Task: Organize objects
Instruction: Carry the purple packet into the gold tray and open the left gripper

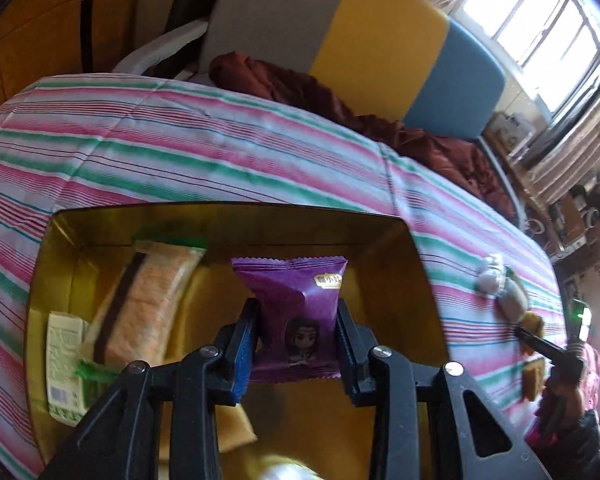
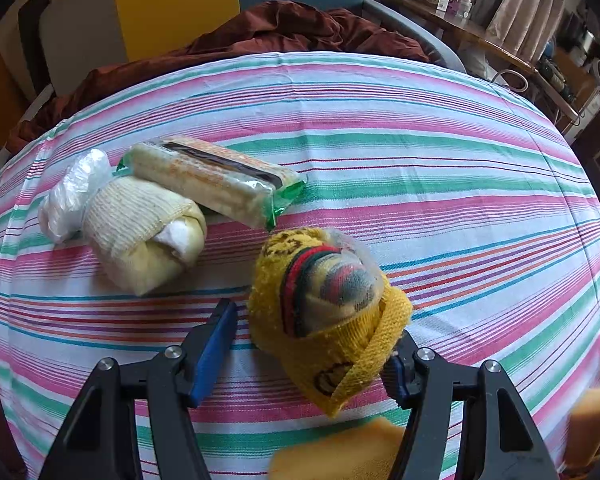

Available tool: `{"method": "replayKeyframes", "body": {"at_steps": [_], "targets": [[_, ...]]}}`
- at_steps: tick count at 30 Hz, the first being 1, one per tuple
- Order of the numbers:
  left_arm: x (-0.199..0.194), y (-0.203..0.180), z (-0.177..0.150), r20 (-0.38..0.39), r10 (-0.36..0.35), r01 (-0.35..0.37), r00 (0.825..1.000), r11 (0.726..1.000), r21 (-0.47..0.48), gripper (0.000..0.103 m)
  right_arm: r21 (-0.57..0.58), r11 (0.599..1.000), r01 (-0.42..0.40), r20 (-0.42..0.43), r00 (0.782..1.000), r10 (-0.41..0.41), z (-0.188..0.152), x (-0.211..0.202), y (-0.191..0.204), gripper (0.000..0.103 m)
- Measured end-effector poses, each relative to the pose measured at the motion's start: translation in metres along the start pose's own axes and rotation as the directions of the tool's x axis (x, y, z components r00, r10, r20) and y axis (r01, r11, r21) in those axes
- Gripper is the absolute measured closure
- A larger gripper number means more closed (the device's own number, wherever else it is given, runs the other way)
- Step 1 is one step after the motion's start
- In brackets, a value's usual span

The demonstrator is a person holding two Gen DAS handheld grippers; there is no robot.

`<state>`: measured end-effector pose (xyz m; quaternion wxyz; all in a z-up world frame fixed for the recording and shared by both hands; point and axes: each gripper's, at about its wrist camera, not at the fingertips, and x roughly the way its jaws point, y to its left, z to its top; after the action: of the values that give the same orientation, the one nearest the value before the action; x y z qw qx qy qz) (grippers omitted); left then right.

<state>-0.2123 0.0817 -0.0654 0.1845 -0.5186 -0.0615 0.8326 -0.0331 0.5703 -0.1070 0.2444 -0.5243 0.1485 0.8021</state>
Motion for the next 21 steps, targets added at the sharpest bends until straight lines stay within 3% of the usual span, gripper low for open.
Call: {"method": "replayKeyframes", "body": {"at_steps": [6,10,17,21], "targets": [[0.029,0.019,0.015,-0.054,0.153,-0.153,0.987,0.988,0.008,0.068,0.000,1.000,0.000,0.000,1.000,0.000,0.000,0.000,0.000,0.037],[0.043,0.033,0.019,-0.101,0.177,-0.181,0.979,0.983,-0.028,0.066,-0.001,1.000,-0.001,0.000,1.000,0.001,0.001,0.000,-0.001,0.037],[0.009,0.029,0.009,-0.008,0.164,-0.164,0.986,0.986,-0.023,0.063,-0.004,1.000,0.001,0.002,1.000,-0.001,0.001,0.000,-0.001,0.037],[-0.036,0.010,-0.014,0.115,0.175,-0.178,0.978,0.984,0.015,0.063,-0.011,1.000,0.007,0.004,1.000,-0.007,0.000,0.000,0.001,0.038]]}}
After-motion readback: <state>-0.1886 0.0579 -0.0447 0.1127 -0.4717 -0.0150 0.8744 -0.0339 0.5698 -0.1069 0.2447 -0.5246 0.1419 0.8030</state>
